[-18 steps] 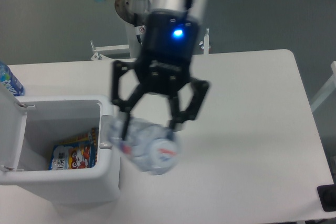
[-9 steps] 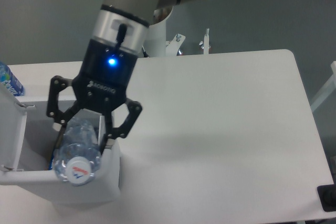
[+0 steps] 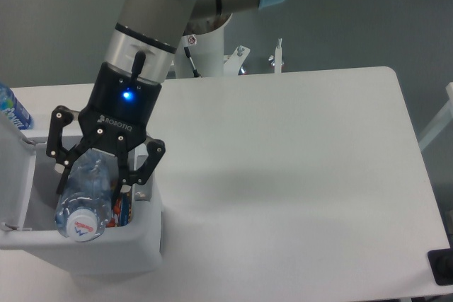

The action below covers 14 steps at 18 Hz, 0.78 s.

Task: Place the trash in the trash can
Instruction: 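Lower the bottle into the trash bin and open the gripper, then raise the open gripper up out of the trash bin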

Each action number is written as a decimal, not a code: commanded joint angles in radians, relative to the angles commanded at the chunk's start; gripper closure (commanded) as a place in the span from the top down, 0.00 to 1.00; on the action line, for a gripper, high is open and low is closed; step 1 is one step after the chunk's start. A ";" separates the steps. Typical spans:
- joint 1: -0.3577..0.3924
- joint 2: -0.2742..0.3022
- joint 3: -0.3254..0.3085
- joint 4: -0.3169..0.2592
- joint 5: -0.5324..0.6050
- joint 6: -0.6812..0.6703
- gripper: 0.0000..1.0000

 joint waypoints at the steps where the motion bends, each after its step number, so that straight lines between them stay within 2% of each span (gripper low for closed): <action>1: 0.000 0.000 -0.005 0.000 0.002 0.014 0.88; 3: 0.000 0.008 -0.015 0.000 0.000 0.035 1.00; 10: 0.017 0.032 0.003 0.000 0.002 0.042 1.00; 14: 0.092 0.044 0.069 -0.002 0.008 0.039 1.00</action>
